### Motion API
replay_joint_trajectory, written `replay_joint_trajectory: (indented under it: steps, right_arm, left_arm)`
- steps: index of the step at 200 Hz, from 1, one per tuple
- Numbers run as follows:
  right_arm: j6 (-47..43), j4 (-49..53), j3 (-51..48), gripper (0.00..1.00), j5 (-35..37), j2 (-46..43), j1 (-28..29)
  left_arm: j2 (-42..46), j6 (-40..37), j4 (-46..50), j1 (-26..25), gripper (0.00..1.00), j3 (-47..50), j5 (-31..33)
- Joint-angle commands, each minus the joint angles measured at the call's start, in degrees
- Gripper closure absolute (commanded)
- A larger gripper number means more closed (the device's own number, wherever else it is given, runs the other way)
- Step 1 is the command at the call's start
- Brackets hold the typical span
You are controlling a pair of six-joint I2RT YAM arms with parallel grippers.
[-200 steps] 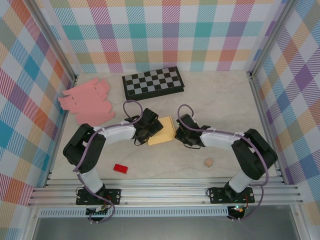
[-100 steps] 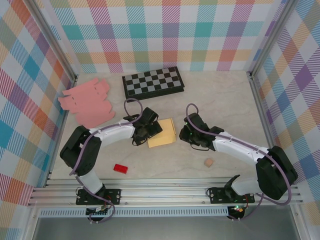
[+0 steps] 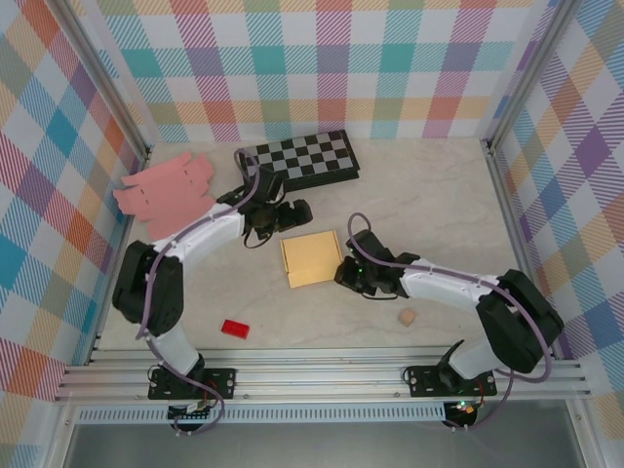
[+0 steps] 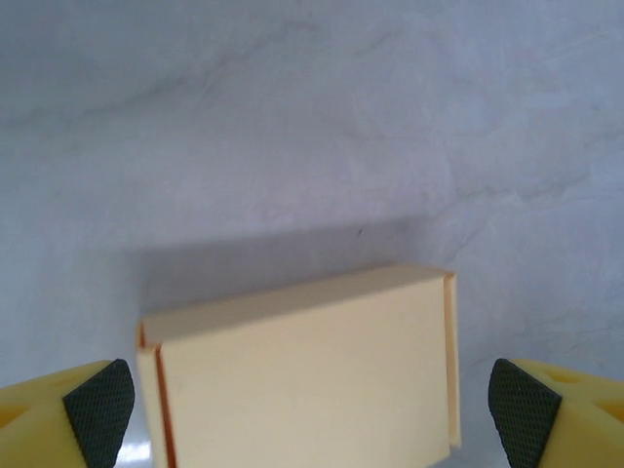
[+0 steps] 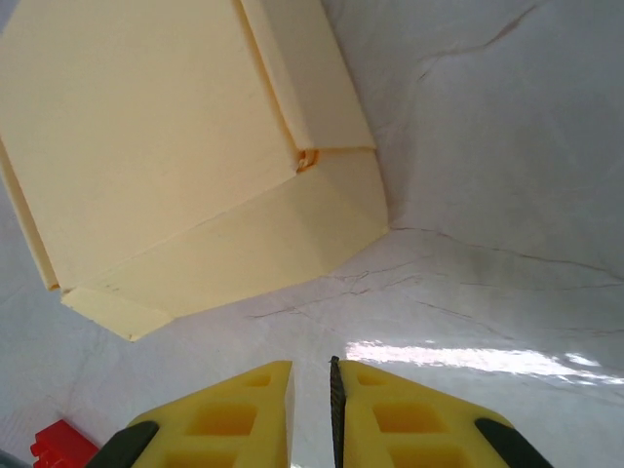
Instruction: Fold the paper box
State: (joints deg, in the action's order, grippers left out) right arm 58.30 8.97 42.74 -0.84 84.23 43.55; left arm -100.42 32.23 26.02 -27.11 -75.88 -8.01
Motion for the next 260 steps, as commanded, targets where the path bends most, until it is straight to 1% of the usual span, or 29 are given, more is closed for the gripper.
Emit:
replay_joint_trajectory:
  steps: [1, 20, 55, 88, 117, 153, 180, 194, 208, 241, 260]
  right_arm:
    - [2.87, -6.86, 0.15, 0.8, -2.94, 3.0, 0.5]
    - [2.89, -8.84, 0.71, 0.8, -2.24, 4.72, 0.66]
    - [1.58, -8.84, 2.67, 0.81, -0.29, 8.24, 0.68]
    - [-0.91, -8.26, 4.44, 0.81, 1.98, 10.59, -0.28]
    - [-3.63, -8.58, 6.3, 0.81, 2.08, 11.82, -3.01]
    - [-7.78, -8.29, 11.04, 0.81, -1.27, 16.24, -7.14]
    - [-8.68, -10.94, 14.16, 0.81, -6.78, 20.82, -7.71]
    - [-7.26, -11.82, 14.58, 0.81, -8.11, 22.02, -7.69]
    - [-6.69, -11.18, 14.22, 0.81, -7.07, 21.59, -7.76]
    - [-8.17, -4.1, 14.32, 0.81, -6.14, 18.75, -8.94]
    - [-8.85, -0.53, 13.24, 0.81, -6.32, 15.84, -9.18]
  left_arm:
    - [-6.34, -8.88, 0.29, 1.22, 0.06, -3.93, -4.65]
    - [-10.39, -9.04, -1.53, 2.38, 0.07, -6.06, -8.05]
    - [-14.92, -8.16, -2.2, 2.57, 0.1, -7.5, -10.58]
    - [-13.26, -4.87, -5.13, 2.46, 0.1, -3.14, -12.09]
    - [-11.2, -2.17, -5.54, 2.03, 0.11, 1.99, -11.85]
    - [-8.25, 1.79, -7.3, 1.11, 0.11, 8.21, -12.11]
    - [-7.61, 4.38, -8.85, -0.73, 0.11, 9.94, -12.38]
    - [-7.4, 5.79, -8.64, -1.5, 0.11, 9.96, -11.4]
    - [-6.55, 7.08, -7.87, -1.58, 0.11, 10.22, -9.53]
    - [-3.12, 7.92, -3.02, -1.1, 0.1, 10.47, -1.44]
    - [-1.1, 9.25, -2.52, -0.51, 0.09, 11.77, 0.42]
